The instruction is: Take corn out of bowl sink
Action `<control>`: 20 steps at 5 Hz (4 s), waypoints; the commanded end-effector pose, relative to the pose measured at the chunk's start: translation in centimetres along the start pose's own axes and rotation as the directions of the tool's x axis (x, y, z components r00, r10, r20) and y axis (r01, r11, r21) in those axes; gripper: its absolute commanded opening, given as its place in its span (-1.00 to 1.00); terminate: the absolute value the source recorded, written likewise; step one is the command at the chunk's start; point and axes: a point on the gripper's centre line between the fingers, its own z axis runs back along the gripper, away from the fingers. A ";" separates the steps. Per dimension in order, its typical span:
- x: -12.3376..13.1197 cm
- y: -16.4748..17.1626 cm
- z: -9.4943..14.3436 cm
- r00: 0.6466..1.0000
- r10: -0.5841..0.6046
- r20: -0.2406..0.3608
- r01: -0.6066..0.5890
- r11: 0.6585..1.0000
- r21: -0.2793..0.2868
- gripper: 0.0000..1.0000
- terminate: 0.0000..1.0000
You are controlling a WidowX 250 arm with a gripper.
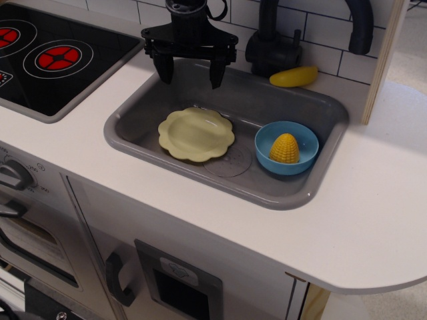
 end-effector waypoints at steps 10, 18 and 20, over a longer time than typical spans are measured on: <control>-4.3 -12.8 -2.8 0.990 0.139 -0.013 -0.139 0.990 -0.006 1.00 -1.00; -4.8 -5.8 3.2 0.992 0.122 -0.043 -0.128 0.975 -0.180 -1.00 -1.00; -7.0 -4.8 0.5 0.995 0.083 -0.049 -0.089 0.985 -0.147 -1.00 -1.00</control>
